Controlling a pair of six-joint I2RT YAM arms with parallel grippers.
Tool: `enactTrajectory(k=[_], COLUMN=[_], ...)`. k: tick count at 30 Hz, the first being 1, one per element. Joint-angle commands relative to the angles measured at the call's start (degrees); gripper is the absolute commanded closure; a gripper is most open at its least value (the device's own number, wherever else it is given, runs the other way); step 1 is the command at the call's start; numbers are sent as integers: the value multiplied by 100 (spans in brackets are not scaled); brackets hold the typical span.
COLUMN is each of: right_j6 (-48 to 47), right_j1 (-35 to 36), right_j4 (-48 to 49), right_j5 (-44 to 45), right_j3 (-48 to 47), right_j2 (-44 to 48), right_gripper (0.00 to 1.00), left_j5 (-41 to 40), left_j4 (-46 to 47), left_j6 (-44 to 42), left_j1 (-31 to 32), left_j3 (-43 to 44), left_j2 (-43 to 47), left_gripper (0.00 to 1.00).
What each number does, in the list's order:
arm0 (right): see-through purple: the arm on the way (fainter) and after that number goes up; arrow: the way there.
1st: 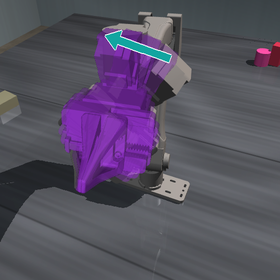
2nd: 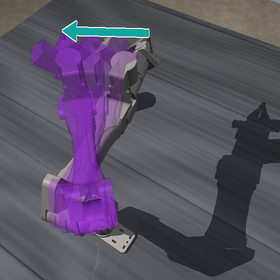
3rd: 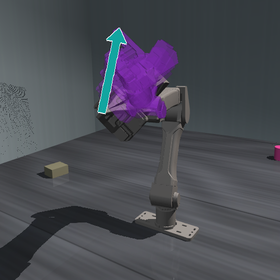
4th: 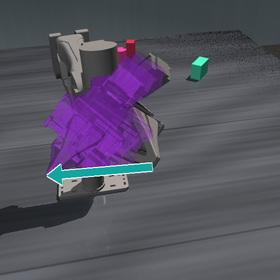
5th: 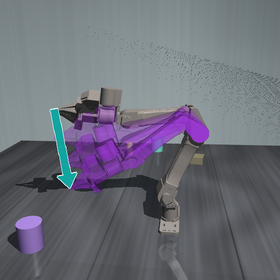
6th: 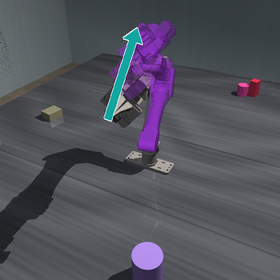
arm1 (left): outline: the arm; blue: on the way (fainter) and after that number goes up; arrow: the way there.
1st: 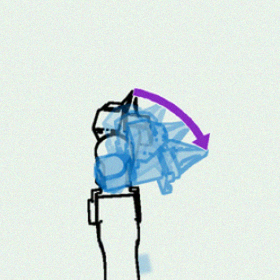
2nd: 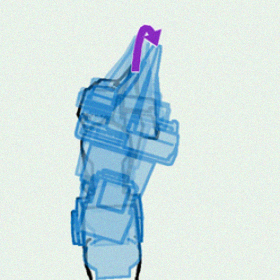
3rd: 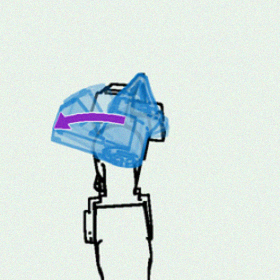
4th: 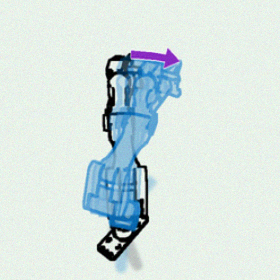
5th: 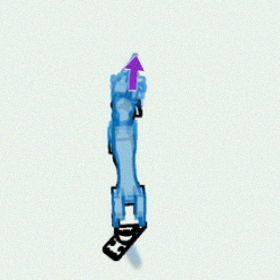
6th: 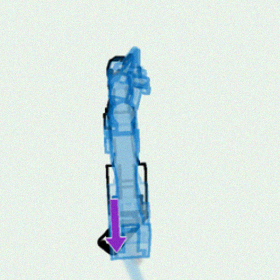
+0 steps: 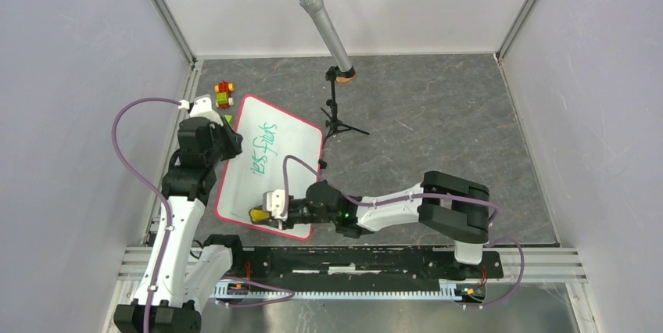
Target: Erase the whiteboard
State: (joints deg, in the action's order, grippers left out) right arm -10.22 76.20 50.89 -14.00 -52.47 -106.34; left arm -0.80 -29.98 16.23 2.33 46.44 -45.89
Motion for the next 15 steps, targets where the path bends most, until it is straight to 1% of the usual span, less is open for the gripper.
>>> enactTrajectory(k=[1,3,6,9,11,15], right_j6=[-487,-456,-498,-431,-320,8], right_j1=[288,290,291,269,229,109], right_j4=[-1784,-1822,-1985,-2099,-2107,-1845], right_j5=[122,114,339,523,580,517], right_j3=[-957,-1292,-1735,-2000,-2021,-1662], right_j2=[-453,-552,-667,-796,-867,-831], right_gripper=[79,79,79,78,77,76], left_j5=[467,462,432,440,456,440], left_j4=[-412,-416,-430,-430,-423,-419], left_j6=[110,109,109,116,117,122], left_j1=[167,163,168,163,165,165], left_j3=[-71,-66,-71,-72,-73,-73], left_j2=[-8,-8,17,11,8,19], left_gripper=[98,98,98,98,98,98])
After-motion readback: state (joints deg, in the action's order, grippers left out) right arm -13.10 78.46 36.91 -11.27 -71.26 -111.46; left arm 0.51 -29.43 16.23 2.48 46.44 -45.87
